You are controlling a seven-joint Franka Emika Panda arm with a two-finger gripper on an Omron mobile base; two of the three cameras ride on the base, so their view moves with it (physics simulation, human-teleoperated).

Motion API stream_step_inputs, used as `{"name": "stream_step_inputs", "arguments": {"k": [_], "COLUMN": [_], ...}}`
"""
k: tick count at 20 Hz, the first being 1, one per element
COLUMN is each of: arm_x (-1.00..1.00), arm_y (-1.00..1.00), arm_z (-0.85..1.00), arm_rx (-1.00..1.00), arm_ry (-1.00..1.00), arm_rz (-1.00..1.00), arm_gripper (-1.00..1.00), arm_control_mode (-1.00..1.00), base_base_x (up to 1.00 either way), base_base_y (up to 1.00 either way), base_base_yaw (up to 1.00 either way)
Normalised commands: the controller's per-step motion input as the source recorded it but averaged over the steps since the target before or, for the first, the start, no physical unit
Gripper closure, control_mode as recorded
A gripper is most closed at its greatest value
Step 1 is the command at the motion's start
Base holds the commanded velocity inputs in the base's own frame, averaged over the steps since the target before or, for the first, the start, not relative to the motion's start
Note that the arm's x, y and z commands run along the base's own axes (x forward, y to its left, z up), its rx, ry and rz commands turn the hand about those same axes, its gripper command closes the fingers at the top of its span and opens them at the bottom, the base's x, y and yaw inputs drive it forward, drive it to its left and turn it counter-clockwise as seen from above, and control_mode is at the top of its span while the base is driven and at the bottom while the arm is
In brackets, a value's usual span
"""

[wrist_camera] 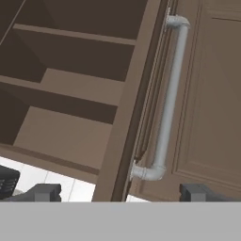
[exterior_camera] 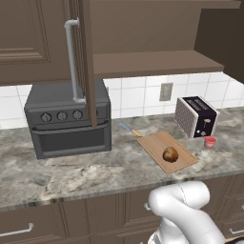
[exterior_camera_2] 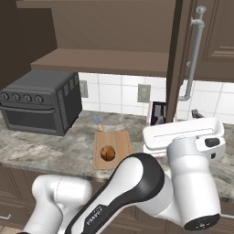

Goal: Pick the bread, place it on the cutting board, pick the jam, place it on the counter, and close the cabinet.

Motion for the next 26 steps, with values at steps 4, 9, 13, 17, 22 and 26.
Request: {"name": "stream_step_inputs", "arguments": {"k": [4, 9, 13, 17, 22, 26], "arm_x": [-0.14, -0.14, -0.10, -0.10, -0.10, -0.06], "arm_y": [0.04, 0.00, 0.01, 0.00, 0.00, 0.00], "arm_z": [0.16, 0.17, 0.18, 0.17, 0.12, 0.09], "arm_rx": [0.00, 0.00, 0.00, 0.00, 0.00, 0.00], "arm_ry": [0.00, 0.00, 0.00, 0.00, 0.00, 0.00], "arm_rz": [0.04, 0.04, 0.04, 0.05, 0.06, 0.07], "arm_gripper": [-1.00, -1.00, -1.00, -1.00, -1.00, -1.00], "arm_control_mode": [-1.00, -1.00, -1.00, -1.00, -1.00, -1.00], "base_base_x": [0.00, 0.00, 0.00, 0.00, 0.00, 0.00], "base_base_y": [0.00, 0.00, 0.00, 0.00, 0.00, 0.00], "base_base_yaw": [0.00, 0.00, 0.00, 0.00, 0.00, 0.00]}}
